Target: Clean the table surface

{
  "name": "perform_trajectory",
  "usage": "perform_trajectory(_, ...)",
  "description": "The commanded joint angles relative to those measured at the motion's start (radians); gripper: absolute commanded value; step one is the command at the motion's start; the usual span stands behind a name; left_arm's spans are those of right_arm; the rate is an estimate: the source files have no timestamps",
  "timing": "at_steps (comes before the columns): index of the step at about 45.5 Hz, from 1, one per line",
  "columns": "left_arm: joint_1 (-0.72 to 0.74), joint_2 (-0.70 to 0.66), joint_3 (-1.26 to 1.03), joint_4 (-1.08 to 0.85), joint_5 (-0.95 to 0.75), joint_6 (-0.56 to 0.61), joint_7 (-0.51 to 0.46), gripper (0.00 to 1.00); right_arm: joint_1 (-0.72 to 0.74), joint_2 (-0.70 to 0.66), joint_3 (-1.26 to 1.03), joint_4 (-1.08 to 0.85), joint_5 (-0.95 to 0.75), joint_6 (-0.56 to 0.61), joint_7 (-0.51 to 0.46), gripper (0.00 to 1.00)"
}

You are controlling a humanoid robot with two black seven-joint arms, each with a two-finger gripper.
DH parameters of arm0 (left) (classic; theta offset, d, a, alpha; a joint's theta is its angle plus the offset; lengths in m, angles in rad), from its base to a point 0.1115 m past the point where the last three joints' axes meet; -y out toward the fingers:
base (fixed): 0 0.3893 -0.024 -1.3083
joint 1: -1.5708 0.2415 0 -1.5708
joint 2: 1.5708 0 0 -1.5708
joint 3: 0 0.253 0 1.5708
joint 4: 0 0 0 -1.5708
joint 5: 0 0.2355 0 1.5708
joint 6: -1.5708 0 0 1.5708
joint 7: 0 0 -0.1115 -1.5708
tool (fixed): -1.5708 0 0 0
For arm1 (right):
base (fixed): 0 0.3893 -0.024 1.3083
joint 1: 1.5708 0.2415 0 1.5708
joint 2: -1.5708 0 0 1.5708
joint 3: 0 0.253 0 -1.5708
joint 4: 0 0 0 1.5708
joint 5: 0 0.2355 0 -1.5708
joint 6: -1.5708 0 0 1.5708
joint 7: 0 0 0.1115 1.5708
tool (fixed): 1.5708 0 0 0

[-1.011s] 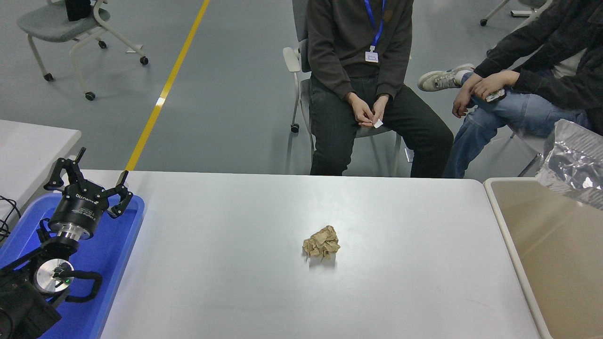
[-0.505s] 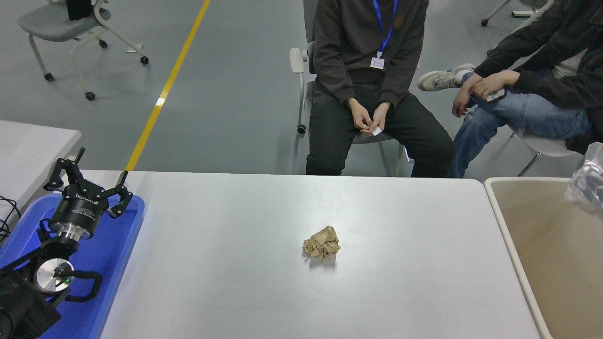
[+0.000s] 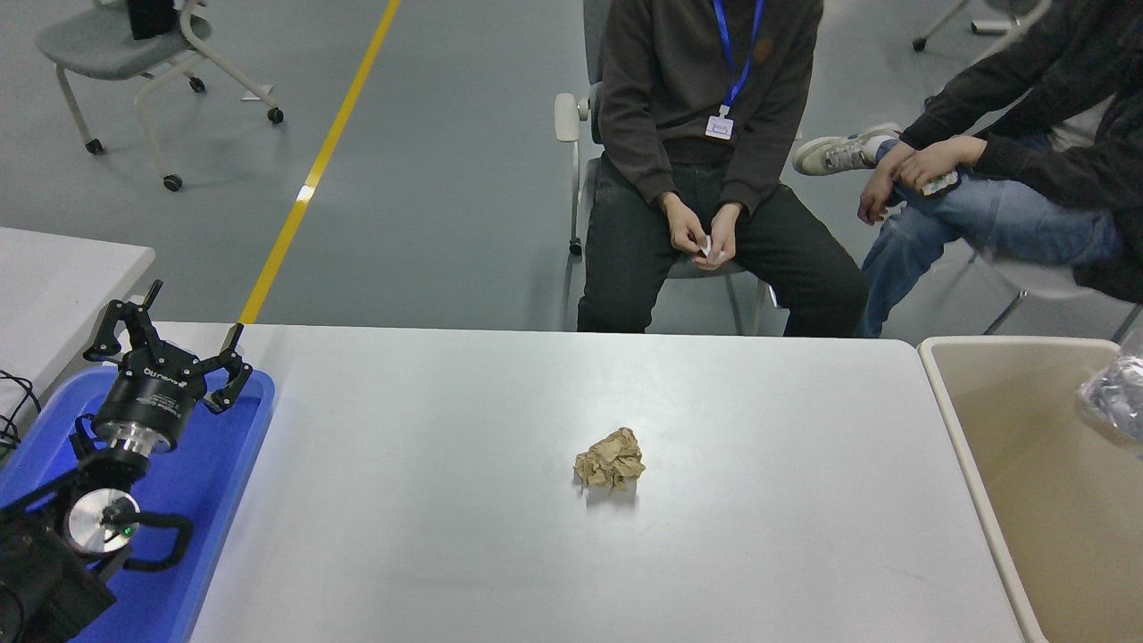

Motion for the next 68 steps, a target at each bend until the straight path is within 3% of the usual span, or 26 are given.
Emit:
perform_trajectory(1,-0.001,0.0,0.0,0.0,0.0,0.0,0.0,1.0,-0.071,0.158,-0.003,-0.234,0.027,0.009,0.0,0.0)
perform_trajectory(15,-0.001,0.0,0.0,0.0,0.0,0.0,0.0,1.0,-0.088,0.301,0.009,-0.44,0.029,0.029,-0.027,0.0)
perform_trajectory(47,0.001,0.0,0.0,0.0,0.0,0.0,0.0,1.0,-0.088,0.382,0.009,-0.502,0.059,0.02,-0.061,0.0)
perform_trajectory(51,-0.001,0.0,0.001,0.0,0.0,0.0,0.0,1.0,-0.088,0.382,0.009,-0.502,0.059,0.024,-0.061,0.38)
perform_trajectory(54,0.001,0.0,0.0,0.0,0.001,0.0,0.0,1.0,-0.088,0.384,0.009,-0.502,0.066,0.024,-0.061,0.57)
perform_trajectory(59,0.001,0.0,0.0,0.0,0.0,0.0,0.0,1.0,-0.088,0.382,0.009,-0.502,0.089,0.028,-0.063,0.7)
perform_trajectory(68,0.001,0.0,0.0,0.0,0.0,0.0,0.0,1.0,-0.086,0.375,0.009,-0.502,0.128,0.031,-0.063,0.75)
